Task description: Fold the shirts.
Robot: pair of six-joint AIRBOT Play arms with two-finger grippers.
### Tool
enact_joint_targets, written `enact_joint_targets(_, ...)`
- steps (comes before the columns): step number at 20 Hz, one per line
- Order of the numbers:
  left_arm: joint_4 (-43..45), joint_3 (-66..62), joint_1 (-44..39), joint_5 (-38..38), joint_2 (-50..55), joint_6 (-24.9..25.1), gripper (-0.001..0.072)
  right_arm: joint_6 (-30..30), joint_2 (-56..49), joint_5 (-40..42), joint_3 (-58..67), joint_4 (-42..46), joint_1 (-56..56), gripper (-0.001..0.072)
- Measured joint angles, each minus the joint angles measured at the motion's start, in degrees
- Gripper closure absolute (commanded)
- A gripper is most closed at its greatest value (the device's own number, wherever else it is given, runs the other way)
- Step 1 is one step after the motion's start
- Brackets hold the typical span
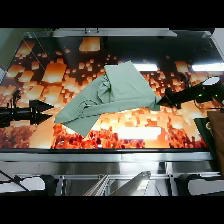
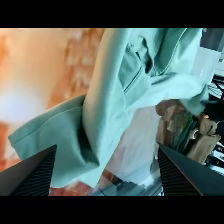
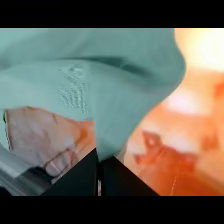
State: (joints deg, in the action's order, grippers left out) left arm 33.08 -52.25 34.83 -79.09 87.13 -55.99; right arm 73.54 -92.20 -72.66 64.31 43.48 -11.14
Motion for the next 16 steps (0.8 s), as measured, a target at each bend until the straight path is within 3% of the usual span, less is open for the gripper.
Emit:
enact_joint_targets(1,0.0,-1.31,-0.07,-0.55,-0.09,-0.15,0.0006,0.0,0.09,-1.03,-1.11,0.59,0.63,0.0692)
enact_joint_targets(2,0.17,-2.91,-0.28,-1.18,-0.13,-0.72,0.0006,-0.02,0.2,-1.68,-1.81,0.9,1.14,0.0582)
enact_joint_targets(3,0.96,-4.42,-0.87,-2.01,-0.17,-1.42,0.0006,-0.07,0.24,-2.34,-2.38,1.01,1.57,0.0188)
enact_joint_targets(4,2.03,-5.57,-1.73,-3.26,-0.17,-2.16,0.0006,-0.24,0.28,-2.69,-2.78,1.14,1.88,0.0009)
enact_joint_targets(10,17.18,-8.31,-11.67,-4.59,-0.22,-7.72,0.0006,-0.76,0.37,-4.48,-4.28,3.28,2.49,0.0019)
enact_joint_targets(11,19.19,-8.44,-13.38,-4.09,-0.22,-8.17,0.0007,-1.14,0.37,-4.39,-4.63,3.65,2.54,0.0118)
enact_joint_targets(12,20.57,-8.5,-14.93,-3.23,-0.22,-8.61,0.0007,-1.53,0.35,-4.07,-4.9,3.82,2.58,0.0426)
enact_joint_targets(13,21.75,-8.57,-16.57,-2.27,-0.09,-8.98,0.0008,-2.05,0.28,-3.43,-5.11,3.8,2.6,0.0596)
enact_joint_targets(14,22.49,-8.61,-18.01,-1.38,0.24,-9.22,0.0008,-2.71,0.22,-2.84,-5.25,3.26,2.6,0.0582)
enact_joint_targets(16,23.63,-8.66,-20.68,0.31,1.73,-9.6,0.0011,-4.17,0.11,-0.98,-5.4,1.31,2.6,0.0343)
